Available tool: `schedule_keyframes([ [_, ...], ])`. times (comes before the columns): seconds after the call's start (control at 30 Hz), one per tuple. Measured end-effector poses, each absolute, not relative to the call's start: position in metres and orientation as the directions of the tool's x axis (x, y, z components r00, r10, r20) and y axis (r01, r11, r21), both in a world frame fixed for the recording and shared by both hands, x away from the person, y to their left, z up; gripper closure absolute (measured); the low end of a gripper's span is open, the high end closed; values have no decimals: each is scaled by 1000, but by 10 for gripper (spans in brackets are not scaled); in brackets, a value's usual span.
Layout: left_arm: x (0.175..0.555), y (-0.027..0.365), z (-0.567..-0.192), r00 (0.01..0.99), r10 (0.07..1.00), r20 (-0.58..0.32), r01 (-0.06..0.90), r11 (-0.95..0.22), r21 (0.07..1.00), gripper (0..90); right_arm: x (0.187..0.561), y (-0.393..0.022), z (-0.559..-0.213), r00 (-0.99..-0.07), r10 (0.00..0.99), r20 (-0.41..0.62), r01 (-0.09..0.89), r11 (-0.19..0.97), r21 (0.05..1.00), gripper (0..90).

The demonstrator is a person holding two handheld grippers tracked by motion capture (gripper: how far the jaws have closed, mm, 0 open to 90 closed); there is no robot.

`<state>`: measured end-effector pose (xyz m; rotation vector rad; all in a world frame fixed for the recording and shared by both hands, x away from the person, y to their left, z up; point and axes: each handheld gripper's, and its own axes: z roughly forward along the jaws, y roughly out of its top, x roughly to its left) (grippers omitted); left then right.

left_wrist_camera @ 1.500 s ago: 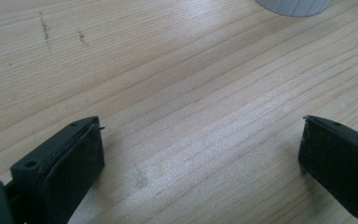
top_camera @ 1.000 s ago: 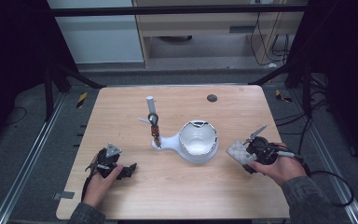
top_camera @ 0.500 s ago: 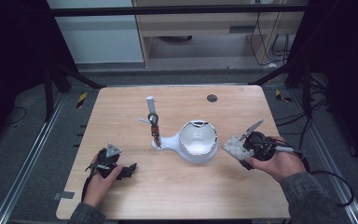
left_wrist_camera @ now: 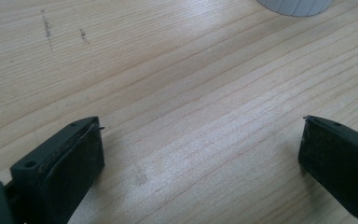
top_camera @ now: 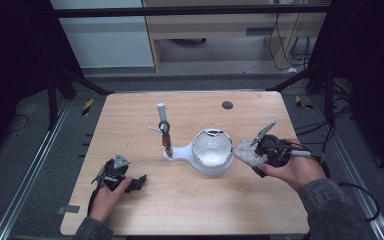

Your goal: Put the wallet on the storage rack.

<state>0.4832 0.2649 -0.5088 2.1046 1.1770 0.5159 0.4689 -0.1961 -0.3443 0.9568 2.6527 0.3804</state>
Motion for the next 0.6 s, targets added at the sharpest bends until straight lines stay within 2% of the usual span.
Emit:
schedule_keyframes([
  [0.6, 484, 264, -509, 511, 860, 17, 596, -368, 714, 0, 484, -166, -340, -780, 599, -182, 534, 788, 305, 322],
])
